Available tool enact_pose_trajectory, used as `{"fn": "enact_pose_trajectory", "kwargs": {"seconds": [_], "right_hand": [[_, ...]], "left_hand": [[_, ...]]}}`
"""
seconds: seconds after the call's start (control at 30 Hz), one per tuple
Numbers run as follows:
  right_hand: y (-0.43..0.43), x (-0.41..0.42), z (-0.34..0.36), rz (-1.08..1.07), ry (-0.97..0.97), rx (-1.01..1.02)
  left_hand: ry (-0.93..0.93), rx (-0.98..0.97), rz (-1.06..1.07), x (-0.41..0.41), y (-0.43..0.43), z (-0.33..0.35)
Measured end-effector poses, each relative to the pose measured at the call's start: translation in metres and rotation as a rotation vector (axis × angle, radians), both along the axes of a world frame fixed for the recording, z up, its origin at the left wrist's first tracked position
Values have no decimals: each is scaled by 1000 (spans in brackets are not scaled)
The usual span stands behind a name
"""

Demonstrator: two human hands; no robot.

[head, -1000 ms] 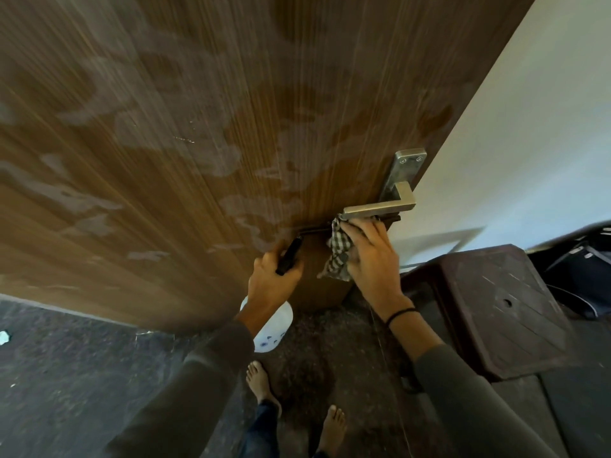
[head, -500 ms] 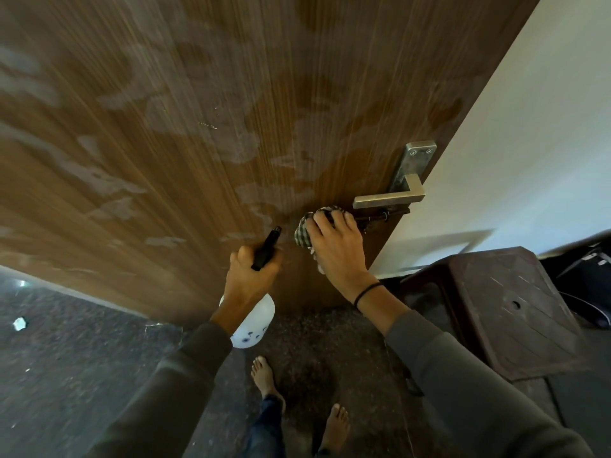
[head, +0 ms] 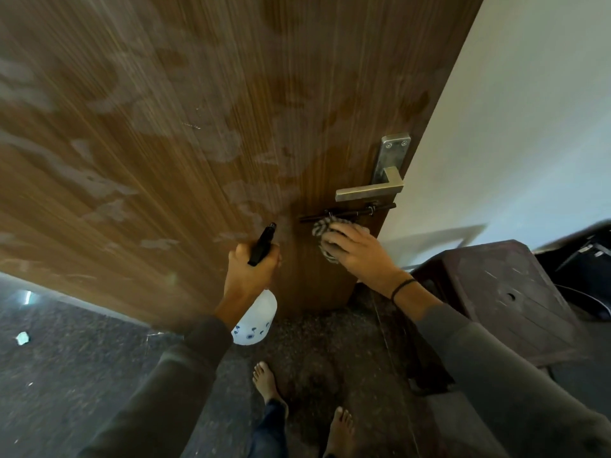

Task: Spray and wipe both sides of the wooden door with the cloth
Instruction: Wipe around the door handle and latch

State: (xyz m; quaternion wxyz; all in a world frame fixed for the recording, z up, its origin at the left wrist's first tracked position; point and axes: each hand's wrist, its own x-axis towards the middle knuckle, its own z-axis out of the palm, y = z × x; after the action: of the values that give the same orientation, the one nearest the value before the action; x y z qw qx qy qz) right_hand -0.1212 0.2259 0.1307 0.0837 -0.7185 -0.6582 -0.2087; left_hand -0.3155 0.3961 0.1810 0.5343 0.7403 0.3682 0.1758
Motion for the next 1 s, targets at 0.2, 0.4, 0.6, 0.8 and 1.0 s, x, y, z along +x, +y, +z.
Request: {"fn": "enact_pose_trajectory", "kwargs": {"seconds": [0.2,0.4,0.6,0.8,1.0], "right_hand": [[-8,-9,22,-379,392,389],[33,-11,-5,-568,425,230],[21,-8,-10,-462,361,264],[-10,-10,0,-372,550,271],[-61,-23,-5,-572,742,533]], "left_hand": [[-9,-31,-46,5,-17,5],[-18,-58,-82,6,-20,7],[-16,36,-207,18,-17,7],[56,-45,-282,48,-28,-8],[120,14,-294,83,-51,-1]]}}
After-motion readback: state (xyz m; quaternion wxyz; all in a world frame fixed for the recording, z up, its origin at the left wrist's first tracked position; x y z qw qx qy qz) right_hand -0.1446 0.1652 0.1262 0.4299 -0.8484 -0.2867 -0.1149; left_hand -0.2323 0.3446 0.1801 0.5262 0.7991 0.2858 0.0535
